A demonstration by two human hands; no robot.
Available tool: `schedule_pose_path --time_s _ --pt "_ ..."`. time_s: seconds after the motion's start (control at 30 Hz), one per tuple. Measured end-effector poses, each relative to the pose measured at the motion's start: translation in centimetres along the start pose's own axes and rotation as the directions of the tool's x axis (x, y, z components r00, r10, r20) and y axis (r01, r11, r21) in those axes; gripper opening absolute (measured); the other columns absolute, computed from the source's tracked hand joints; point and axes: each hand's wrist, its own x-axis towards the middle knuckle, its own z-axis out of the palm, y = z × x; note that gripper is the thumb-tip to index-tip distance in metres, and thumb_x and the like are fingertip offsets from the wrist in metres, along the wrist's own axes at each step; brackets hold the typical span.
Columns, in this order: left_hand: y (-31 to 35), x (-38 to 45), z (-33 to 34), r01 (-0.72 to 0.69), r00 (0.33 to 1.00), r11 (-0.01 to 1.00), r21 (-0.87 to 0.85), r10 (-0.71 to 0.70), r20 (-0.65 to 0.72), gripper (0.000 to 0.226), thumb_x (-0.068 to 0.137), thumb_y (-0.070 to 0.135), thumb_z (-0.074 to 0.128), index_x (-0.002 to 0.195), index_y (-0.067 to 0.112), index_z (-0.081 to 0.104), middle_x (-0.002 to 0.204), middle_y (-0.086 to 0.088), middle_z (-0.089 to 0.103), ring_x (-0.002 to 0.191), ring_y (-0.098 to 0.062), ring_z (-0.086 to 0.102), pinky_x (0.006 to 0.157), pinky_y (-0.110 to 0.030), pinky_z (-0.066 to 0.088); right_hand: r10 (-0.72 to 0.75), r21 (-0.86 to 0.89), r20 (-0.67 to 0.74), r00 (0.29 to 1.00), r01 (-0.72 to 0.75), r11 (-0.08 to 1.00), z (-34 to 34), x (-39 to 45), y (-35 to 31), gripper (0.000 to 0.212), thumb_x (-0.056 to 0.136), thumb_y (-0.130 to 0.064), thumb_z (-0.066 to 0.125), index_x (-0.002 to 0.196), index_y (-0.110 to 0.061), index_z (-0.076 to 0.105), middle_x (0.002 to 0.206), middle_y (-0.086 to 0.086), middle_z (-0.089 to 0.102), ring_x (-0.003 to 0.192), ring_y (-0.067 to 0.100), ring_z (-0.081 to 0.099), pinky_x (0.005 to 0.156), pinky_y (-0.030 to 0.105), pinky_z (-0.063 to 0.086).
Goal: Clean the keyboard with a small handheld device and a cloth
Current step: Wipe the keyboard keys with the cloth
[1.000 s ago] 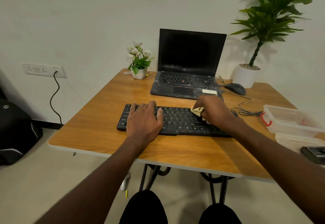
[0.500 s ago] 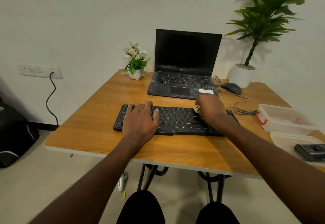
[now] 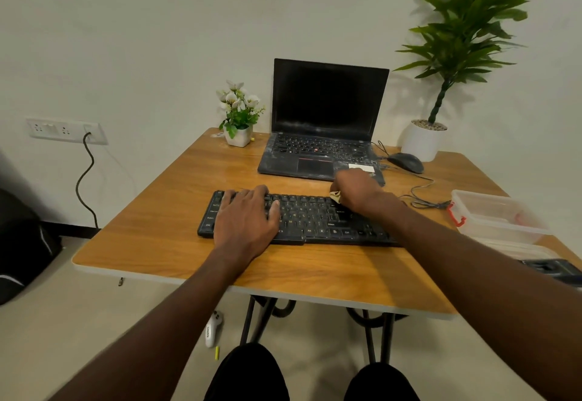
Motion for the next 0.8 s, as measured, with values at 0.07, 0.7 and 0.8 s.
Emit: schedule_pose_path --time_s 0.07,0.7,0.8 --pt "0.2 0.1 -0.1 0.019 1.000 1.000 0.008 -0.019 -0.005 0.042 0.109 0.053 0.029 0.127 0.025 0.056 0.114 -0.001 0.072 0.114 -0.018 0.064 0.125 -0.049 0.029 -0.023 -0.008 -0.011 1.000 0.023 1.000 0.1 0.2 -0.5 0.028 0.093 -0.010 0.071 0.121 -0.010 0.073 0.122 0.010 0.070 0.111 0.025 0.065 0.099 0.039 0.055" --pt "0.3 0.2 -0.3 0.032 0.999 0.999 0.000 -0.032 0.025 0.043 0.110 0.051 0.029 0.128 0.024 0.056 0.117 -0.002 0.072 0.119 -0.020 0.064 0.129 -0.049 0.023 -0.065 0.019 -0.116 0.991 0.067 0.998 1.0 -0.1 -1.3 0.030 0.088 -0.004 0.073 0.116 -0.014 0.076 0.115 0.006 0.072 0.106 0.021 0.066 0.091 0.033 0.055" --pt "0.3 0.0 -0.2 0.030 0.999 1.000 0.003 -0.030 0.024 0.042 0.110 0.051 0.027 0.126 0.025 0.056 0.114 -0.001 0.072 0.117 -0.019 0.064 0.129 -0.049 0.024 0.041 0.013 -0.014 0.999 -0.041 0.999 0.5 0.0 -0.4 0.032 0.091 -0.006 0.071 0.123 -0.011 0.072 0.122 0.011 0.071 0.113 0.026 0.066 0.098 0.039 0.055"
